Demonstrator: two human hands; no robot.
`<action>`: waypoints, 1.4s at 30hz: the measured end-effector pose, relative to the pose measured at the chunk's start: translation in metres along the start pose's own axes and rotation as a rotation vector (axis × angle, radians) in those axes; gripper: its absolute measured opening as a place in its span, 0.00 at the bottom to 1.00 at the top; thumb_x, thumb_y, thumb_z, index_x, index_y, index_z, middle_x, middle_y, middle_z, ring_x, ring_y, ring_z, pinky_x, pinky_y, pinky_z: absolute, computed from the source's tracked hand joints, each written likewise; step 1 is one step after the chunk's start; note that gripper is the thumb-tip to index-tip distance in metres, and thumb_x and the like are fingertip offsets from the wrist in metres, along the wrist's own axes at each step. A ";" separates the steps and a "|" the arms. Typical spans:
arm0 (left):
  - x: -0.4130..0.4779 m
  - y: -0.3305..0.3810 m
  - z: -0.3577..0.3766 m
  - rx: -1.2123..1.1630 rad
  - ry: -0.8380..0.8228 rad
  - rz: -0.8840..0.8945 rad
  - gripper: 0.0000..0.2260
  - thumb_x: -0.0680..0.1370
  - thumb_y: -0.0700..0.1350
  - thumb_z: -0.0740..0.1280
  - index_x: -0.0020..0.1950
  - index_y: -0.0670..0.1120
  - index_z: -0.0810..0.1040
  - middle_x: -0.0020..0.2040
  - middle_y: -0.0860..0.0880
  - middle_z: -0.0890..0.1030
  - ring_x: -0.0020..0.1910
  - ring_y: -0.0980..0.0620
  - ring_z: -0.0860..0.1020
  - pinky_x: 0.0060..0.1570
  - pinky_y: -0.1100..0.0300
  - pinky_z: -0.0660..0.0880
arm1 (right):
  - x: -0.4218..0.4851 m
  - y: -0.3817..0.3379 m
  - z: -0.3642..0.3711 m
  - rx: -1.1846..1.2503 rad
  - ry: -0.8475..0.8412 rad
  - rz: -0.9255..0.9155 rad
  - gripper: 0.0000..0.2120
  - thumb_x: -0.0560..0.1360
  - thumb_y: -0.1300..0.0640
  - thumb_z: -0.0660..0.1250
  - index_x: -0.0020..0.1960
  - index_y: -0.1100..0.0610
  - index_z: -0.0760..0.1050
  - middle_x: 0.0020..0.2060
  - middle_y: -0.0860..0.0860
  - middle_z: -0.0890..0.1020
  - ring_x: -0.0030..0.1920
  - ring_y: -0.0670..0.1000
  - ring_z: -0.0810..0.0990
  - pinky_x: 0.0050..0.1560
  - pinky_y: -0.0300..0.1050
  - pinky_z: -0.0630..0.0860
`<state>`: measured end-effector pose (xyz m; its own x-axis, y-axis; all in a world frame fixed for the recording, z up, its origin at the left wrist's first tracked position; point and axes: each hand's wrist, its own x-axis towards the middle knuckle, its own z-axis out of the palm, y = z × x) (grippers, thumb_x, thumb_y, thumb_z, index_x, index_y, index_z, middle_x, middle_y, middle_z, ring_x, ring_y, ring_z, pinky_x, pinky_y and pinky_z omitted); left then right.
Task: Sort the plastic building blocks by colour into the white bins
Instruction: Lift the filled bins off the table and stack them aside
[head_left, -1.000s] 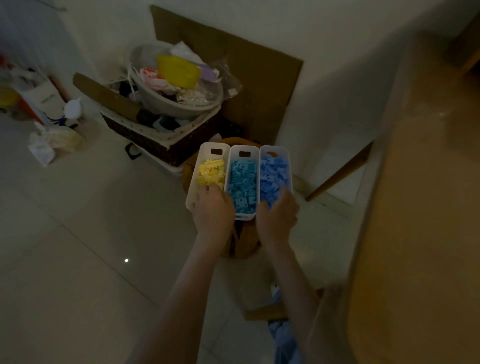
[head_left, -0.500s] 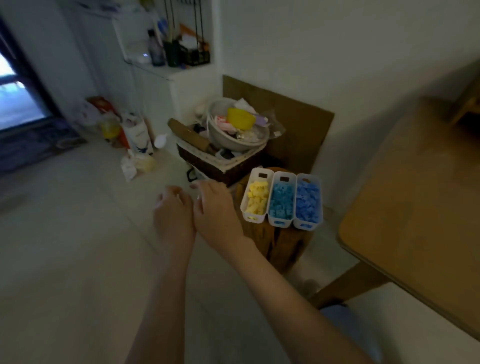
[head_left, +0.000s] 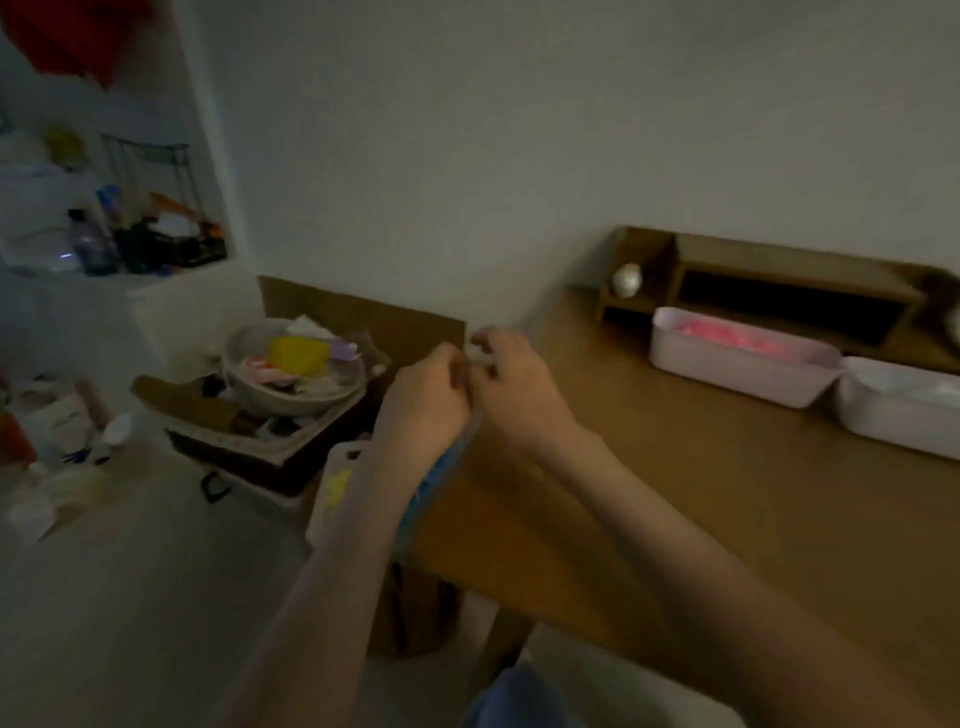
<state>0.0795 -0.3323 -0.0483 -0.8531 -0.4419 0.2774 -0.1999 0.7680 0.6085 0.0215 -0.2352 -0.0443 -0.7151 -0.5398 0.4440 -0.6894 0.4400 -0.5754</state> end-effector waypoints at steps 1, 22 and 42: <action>0.008 0.019 0.008 0.003 -0.064 0.043 0.10 0.81 0.46 0.58 0.59 0.48 0.73 0.52 0.46 0.80 0.48 0.45 0.78 0.45 0.52 0.75 | 0.006 0.027 -0.021 -0.057 0.040 0.074 0.19 0.77 0.61 0.59 0.67 0.61 0.66 0.63 0.57 0.71 0.64 0.55 0.70 0.59 0.43 0.65; 0.023 0.097 0.093 0.023 -0.202 0.161 0.22 0.81 0.46 0.58 0.75 0.57 0.59 0.71 0.46 0.66 0.65 0.47 0.71 0.56 0.53 0.75 | -0.005 0.206 -0.137 -0.298 0.346 0.548 0.14 0.77 0.59 0.64 0.59 0.65 0.72 0.61 0.59 0.70 0.55 0.58 0.74 0.57 0.48 0.71; -0.061 -0.109 -0.072 -0.359 0.450 -0.190 0.11 0.78 0.46 0.65 0.57 0.43 0.71 0.53 0.48 0.74 0.51 0.52 0.74 0.36 0.69 0.68 | -0.007 -0.065 0.078 0.076 -0.010 0.057 0.11 0.77 0.58 0.63 0.56 0.63 0.71 0.53 0.54 0.69 0.47 0.51 0.71 0.52 0.44 0.73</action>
<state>0.1884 -0.4220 -0.0776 -0.5155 -0.7686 0.3788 -0.0870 0.4867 0.8692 0.0803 -0.3164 -0.0633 -0.7517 -0.5226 0.4023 -0.6365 0.4149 -0.6502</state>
